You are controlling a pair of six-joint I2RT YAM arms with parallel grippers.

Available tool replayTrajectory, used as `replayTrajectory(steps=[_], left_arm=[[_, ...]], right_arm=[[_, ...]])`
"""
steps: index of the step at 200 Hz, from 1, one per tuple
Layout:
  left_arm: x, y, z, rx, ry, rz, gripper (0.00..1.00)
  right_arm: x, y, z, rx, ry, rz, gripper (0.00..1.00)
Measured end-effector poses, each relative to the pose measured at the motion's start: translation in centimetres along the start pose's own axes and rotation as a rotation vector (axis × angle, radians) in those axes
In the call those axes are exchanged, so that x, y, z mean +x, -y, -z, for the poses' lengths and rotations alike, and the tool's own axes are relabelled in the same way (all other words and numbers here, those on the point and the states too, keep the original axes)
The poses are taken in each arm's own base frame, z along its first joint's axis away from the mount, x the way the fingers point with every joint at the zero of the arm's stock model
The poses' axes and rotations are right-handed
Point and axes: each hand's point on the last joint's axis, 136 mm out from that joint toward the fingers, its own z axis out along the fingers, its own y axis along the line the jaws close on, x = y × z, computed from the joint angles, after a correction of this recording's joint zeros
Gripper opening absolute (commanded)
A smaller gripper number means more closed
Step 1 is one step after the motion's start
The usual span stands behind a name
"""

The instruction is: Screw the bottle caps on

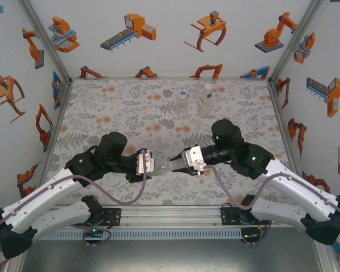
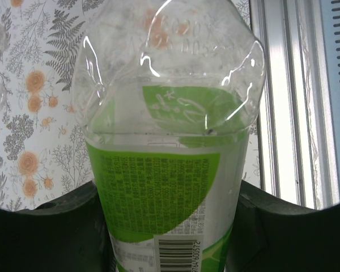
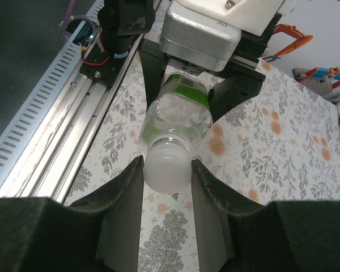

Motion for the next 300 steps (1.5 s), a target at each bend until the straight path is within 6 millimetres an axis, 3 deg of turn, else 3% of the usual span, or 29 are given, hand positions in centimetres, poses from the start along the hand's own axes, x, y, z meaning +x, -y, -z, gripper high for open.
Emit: replayTrajectory(steps=[122, 210, 300], left_arm=[[-0.2, -0.1, 0.2, 0.047, 0.035, 0.101, 0.0], [-1.2, 1.0, 0.5, 0.123, 0.099, 0.102, 0.0], [-0.9, 2.2, 0.2, 0.206, 0.087, 0.148, 0.0]], right_arm=[[-0.3, 0.2, -0.1, 0.012, 0.004, 0.1, 0.0], [-1.5, -0.3, -0.1, -0.038, 0.034, 0.123, 0.0], [-1.3, -1.0, -0.4, -0.105, 0.01, 0.111, 0.0]])
